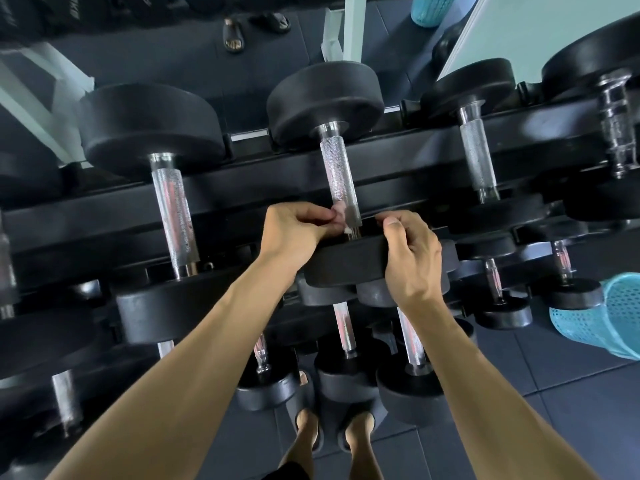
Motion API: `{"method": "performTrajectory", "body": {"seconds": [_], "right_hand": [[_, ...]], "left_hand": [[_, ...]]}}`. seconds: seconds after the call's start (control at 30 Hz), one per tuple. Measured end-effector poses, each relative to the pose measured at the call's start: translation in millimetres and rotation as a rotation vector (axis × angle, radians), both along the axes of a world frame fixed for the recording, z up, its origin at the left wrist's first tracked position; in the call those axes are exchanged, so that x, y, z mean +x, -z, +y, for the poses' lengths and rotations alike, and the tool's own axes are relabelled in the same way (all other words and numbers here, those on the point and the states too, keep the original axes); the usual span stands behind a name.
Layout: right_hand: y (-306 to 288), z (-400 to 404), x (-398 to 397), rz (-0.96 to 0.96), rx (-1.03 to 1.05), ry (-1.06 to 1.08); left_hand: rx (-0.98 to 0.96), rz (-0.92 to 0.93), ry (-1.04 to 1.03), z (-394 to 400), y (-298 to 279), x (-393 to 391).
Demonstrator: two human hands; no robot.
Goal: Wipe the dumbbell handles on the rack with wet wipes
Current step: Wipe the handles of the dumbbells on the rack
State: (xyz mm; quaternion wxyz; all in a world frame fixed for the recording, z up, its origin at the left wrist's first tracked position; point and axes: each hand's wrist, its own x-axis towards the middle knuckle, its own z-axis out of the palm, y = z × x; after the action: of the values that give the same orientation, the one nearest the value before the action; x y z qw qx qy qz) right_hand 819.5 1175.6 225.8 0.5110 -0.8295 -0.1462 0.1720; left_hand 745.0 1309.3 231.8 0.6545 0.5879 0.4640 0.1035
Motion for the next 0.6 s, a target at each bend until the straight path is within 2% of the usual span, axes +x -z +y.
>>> {"method": "performTrajectory", "body": {"seconds": [0.2,0.3,0.37,0.43,0.5,0.6], "right_hand": [[4.9,-5.6,-3.1,-0.072,-0.024,-0.066],[4.4,-6.4,-2.4,-0.055,-0.023,-0.071],[5.0,-5.6,-1.5,-0.049,-0.023,-0.074],[5.1,-5.1,-2.1,-0.045,-0.018,-0.068],[5.0,-4.8,-1.6,-0.054,-0.01,-0.06],[5.7,-4.8,-1.0,-0.046,-0.009,-0.066]], "left_hand": [[0.087,-0.059,-0.162,0.1,4.3,5.2],[0.025,-0.132,-0.231,11.4,-0.1,19.6],[-0.041,-0.092,-0.207,13.1,0.7,20.7],[-0.034,-0.007,-0.097,6.1,3.4,9.3],[-0.019,-0.009,-0.02,0.0,1.5,3.3],[-0.046,-0.104,-0.167,20.7,-6.4,24.5]]}}
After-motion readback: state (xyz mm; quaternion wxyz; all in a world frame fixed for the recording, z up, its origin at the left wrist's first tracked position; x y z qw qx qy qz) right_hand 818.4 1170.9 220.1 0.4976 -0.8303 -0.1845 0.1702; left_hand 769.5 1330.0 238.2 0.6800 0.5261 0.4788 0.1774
